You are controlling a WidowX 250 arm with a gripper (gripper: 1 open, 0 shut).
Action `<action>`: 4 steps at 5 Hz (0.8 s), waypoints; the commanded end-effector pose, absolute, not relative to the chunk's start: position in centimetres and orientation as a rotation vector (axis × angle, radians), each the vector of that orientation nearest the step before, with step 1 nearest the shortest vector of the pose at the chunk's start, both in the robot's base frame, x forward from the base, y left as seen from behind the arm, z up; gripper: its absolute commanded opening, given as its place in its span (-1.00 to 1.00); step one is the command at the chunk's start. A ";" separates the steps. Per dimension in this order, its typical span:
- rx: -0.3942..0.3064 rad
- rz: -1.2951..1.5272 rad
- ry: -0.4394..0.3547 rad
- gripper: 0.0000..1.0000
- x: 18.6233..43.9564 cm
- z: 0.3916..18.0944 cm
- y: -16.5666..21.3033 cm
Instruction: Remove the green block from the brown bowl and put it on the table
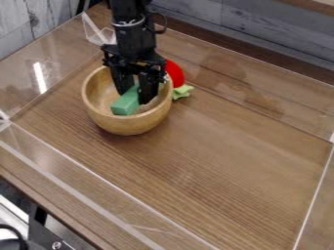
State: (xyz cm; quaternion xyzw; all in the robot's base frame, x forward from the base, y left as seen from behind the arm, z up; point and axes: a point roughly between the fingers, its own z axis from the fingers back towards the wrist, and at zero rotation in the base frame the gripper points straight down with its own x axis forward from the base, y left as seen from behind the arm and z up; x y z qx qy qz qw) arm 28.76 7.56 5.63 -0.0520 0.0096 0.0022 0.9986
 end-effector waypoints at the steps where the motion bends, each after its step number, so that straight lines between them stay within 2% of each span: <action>1: -0.076 -0.007 -0.082 -1.00 30.2 8.6 7.6; 4: -0.075 0.001 -0.083 -1.00 30.4 8.6 7.4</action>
